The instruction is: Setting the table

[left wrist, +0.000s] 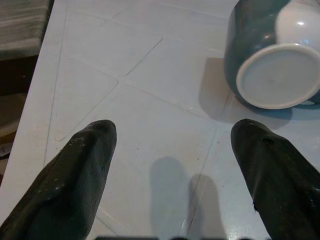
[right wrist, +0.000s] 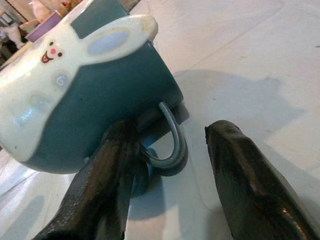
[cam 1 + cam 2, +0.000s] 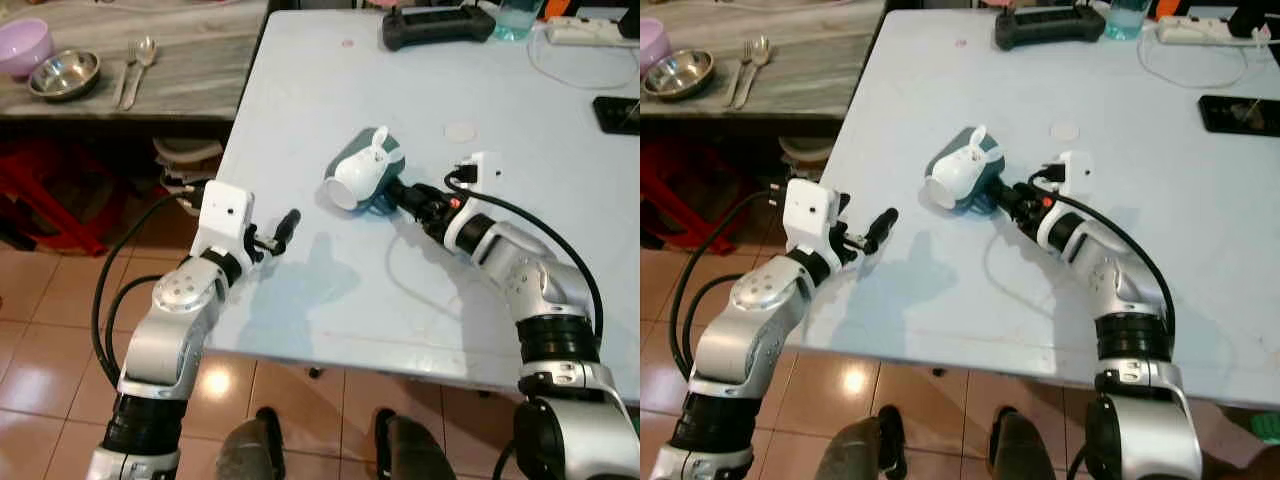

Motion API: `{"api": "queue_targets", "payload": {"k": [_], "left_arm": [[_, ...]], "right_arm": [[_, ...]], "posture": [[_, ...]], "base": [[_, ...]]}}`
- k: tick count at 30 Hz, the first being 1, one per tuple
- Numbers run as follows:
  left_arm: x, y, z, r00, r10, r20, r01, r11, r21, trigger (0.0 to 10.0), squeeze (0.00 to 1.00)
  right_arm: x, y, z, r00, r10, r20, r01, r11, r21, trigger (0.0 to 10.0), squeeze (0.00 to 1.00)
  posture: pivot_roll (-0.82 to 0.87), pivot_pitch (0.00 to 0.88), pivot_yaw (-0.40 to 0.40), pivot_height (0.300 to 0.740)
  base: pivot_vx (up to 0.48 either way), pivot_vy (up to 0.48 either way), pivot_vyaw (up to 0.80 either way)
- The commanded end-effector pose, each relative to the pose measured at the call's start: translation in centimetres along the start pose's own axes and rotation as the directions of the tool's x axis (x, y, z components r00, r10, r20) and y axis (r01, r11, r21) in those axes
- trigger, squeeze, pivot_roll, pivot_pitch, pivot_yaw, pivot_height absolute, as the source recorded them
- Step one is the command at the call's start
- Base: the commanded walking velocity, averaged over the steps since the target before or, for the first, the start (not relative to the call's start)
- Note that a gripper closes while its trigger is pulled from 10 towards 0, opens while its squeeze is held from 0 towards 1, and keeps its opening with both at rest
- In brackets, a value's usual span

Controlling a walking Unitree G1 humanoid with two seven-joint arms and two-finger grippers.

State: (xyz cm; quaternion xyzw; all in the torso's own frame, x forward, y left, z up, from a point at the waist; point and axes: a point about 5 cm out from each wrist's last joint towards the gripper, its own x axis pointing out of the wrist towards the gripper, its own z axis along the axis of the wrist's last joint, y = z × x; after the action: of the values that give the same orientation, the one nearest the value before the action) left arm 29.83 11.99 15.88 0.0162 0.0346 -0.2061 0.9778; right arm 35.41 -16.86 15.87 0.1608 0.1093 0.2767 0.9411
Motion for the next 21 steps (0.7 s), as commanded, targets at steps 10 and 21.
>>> {"api": "queue_targets", "payload": {"k": [10,21], "left_arm": [[-0.37,0.02,0.04,1.0,0.005,-0.003,-0.005,1.0,0.01,10.0,0.0],[-0.37,-0.05,0.03,1.0,0.004,-0.003,-0.004,1.0,0.008,10.0,0.0]], "right_arm": [[0.95,0.42,-1.61,0.996,0.06,-0.068,-0.055,0.996,0.076,0.0,0.0],[0.78,0.17,-1.94,0.997,0.045,-0.065,-0.04,0.996,0.079,0.0,0.0]], "posture": [[0.0,0.218,0.112,0.74],[-0.01,0.219,0.111,0.74]], "base": [[0.0,0.0,0.0],[0.0,0.0,0.0]]}}
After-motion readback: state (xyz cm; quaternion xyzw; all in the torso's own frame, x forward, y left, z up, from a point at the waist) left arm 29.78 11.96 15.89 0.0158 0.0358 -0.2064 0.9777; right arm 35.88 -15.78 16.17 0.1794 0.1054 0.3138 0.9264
